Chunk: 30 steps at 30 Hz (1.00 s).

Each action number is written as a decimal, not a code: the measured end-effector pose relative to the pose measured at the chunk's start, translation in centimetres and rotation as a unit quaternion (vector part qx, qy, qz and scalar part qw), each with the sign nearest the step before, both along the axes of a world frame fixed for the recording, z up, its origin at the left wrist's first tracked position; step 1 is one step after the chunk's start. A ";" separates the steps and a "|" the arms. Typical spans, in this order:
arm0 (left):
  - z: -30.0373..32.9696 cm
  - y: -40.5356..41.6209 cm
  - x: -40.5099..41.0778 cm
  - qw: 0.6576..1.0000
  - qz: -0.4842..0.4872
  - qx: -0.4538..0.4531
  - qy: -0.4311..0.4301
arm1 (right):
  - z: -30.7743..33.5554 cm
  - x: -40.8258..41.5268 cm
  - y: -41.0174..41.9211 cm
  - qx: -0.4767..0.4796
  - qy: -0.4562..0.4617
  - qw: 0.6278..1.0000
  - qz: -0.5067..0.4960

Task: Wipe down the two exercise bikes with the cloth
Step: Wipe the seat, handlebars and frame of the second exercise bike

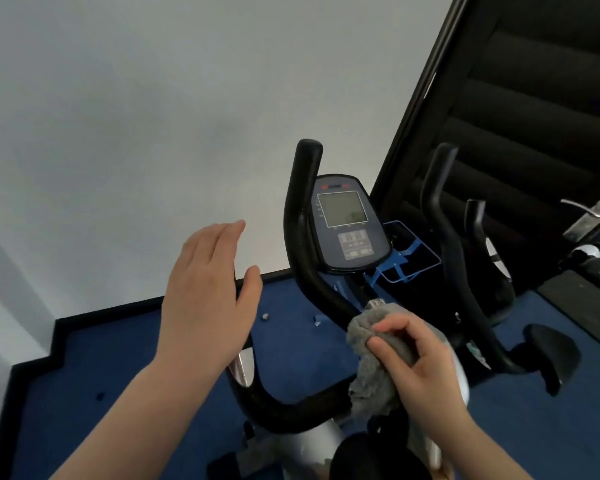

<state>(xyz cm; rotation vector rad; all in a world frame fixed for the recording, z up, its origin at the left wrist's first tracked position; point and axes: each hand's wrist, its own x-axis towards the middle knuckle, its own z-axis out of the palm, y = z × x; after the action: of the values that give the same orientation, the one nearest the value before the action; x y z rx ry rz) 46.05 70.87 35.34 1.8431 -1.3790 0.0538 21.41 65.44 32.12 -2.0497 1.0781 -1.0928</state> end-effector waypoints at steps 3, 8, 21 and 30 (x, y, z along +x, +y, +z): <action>0.2 -0.3 -0.2 1.000 0.012 0.002 -0.017 | 1.4 3.0 -1.5 -0.009 0.005 0.999 0.037; -0.2 -0.3 -0.3 0.999 0.023 0.003 -0.044 | 3.3 6.5 -3.9 -0.011 0.001 0.996 0.091; -0.9 -1.6 -1.3 0.991 0.099 -0.006 -0.095 | 4.6 9.3 -6.7 0.058 -0.030 0.988 0.142; -1.2 -1.7 -1.4 0.990 0.115 -0.014 -0.086 | 0.1 -3.0 -1.8 0.077 0.031 0.986 0.143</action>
<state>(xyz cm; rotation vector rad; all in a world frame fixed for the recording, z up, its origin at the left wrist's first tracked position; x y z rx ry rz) 44.64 69.16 34.18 2.0046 -1.2671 0.3561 18.42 63.64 32.18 -2.0468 0.8369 -0.7825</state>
